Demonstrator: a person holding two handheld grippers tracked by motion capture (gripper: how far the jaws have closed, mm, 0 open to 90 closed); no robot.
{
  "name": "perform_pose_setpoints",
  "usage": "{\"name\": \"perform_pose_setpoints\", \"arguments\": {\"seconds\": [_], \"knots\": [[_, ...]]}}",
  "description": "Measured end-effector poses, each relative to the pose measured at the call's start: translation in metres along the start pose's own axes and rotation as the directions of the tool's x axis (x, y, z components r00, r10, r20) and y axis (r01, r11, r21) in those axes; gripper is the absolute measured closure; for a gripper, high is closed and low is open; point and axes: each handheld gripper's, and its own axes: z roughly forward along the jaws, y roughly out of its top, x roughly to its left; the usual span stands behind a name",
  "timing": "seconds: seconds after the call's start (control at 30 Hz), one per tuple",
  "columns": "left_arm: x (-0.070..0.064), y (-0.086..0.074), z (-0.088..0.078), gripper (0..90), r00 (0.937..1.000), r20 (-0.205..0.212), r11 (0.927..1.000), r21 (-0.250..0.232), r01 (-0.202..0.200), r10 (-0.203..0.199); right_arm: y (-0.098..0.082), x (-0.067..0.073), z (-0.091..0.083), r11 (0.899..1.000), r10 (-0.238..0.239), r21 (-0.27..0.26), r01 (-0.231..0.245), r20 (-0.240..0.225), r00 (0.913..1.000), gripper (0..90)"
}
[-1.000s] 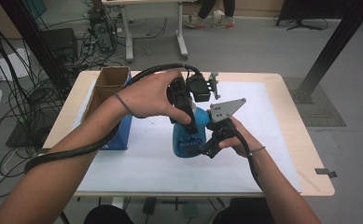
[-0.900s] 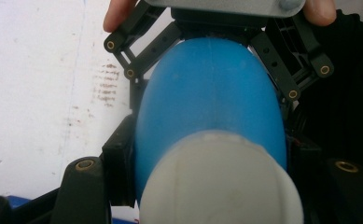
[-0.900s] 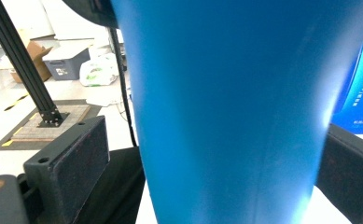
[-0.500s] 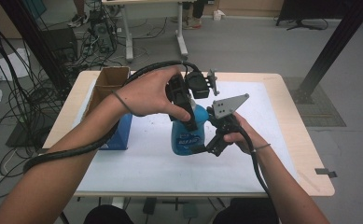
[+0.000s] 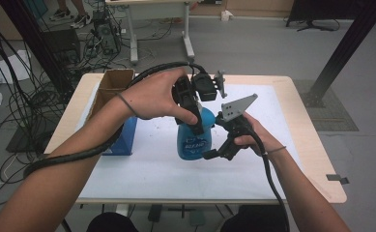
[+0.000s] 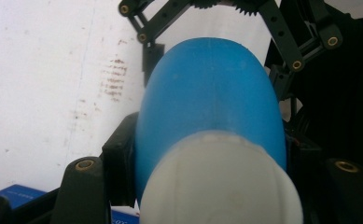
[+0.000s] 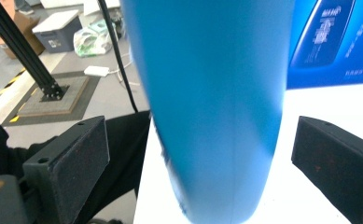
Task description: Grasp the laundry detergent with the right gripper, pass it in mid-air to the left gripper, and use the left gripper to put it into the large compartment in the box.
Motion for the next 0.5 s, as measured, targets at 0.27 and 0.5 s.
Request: {"name": "perform_pose_setpoints", "arguments": {"seconds": [0.27, 0.5], "knots": [[0.005, -0.005, -0.005, 37.7, 0.9993, -0.008, 0.9993, -0.008, 0.038, -0.038, -0.004, -0.001, -0.003, 0.993, 0.014, 0.116, -0.017, 0.032, 0.9994, 6.1], [0.009, -0.011, -0.008, 37.7, 0.9987, -0.007, 0.9987, 0.0, 0.051, -0.051, -0.013, -0.004, -0.005, 0.976, 0.053, 0.208, -0.059, 0.036, 0.9979, 6.6]]}}
